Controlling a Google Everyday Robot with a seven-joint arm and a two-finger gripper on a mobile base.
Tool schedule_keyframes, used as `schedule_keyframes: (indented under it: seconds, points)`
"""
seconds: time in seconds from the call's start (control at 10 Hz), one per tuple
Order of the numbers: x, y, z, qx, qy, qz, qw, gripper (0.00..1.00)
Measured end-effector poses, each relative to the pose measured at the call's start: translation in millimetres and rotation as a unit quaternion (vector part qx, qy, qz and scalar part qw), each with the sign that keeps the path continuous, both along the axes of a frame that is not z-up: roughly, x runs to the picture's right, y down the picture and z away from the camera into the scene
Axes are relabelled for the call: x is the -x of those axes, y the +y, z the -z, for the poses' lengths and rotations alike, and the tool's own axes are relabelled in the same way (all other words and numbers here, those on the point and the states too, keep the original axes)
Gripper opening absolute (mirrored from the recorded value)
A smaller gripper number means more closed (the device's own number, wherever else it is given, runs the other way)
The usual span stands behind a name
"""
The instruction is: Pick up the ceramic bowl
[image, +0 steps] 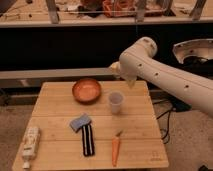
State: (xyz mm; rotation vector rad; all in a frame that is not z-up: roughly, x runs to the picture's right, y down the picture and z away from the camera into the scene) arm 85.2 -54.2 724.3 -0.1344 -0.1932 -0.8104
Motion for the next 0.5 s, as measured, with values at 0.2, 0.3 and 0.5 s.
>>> schedule_keyframes:
  seconds: [0.2,0.3,0.5]
  points:
    - [5.9,-2.1,-6.1,-0.007,-0.009,0.007,0.9999,0.8]
    - [7.9,-3.2,-8.0,-0.009,-0.012,0.01,0.9998,0.8]
    - [8.8,-6.4,-11.5,-0.015,-0.019,0.015,0.9996,0.8]
